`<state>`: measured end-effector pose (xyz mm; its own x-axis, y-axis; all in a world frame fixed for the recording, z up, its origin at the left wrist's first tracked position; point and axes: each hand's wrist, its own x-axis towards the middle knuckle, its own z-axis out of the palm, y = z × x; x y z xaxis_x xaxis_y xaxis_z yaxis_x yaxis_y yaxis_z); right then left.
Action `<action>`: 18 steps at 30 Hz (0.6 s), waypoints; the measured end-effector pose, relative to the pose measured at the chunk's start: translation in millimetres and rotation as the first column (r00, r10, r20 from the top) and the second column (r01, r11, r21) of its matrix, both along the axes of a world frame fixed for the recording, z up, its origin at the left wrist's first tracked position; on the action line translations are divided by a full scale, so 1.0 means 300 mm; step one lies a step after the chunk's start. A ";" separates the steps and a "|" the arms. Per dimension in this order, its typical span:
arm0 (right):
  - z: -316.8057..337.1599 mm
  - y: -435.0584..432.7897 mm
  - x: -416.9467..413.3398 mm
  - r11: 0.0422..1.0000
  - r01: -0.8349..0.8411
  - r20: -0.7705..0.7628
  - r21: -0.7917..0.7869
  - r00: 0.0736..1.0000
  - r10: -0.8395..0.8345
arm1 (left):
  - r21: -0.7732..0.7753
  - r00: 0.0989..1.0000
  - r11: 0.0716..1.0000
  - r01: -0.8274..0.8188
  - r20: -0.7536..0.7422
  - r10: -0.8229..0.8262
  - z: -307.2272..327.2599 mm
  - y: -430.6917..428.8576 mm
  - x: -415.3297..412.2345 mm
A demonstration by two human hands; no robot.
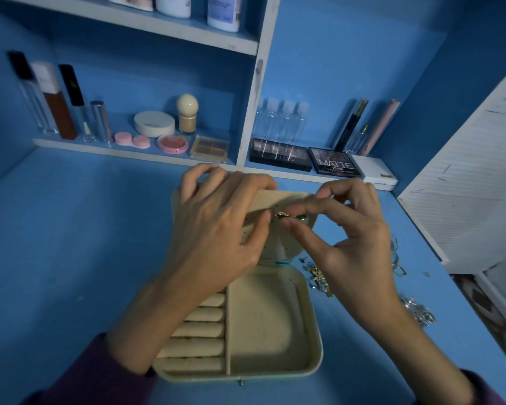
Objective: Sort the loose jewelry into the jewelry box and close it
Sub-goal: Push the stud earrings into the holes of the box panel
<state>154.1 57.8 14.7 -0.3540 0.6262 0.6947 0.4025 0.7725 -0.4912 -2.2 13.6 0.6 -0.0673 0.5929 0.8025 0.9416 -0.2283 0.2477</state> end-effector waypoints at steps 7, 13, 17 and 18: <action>-0.016 0.002 -0.013 0.999 0.011 -0.022 0.031 1.000 -0.010 | -0.004 1.000 1.000 0.009 0.009 -0.008 0.000 -0.002 -0.001; -0.023 0.009 -0.009 0.995 -0.017 -0.001 0.096 1.000 0.017 | -0.016 1.000 1.000 0.012 0.012 -0.012 0.002 -0.003 -0.004; -0.027 0.013 -0.011 0.989 -0.009 0.018 0.148 1.000 0.006 | -0.022 1.000 1.000 0.016 0.012 -0.015 0.003 -0.005 -0.003; -0.027 0.013 -0.012 0.988 -0.009 0.021 0.156 1.000 0.006 | -0.024 1.000 1.000 0.016 0.013 -0.015 0.004 -0.005 -0.003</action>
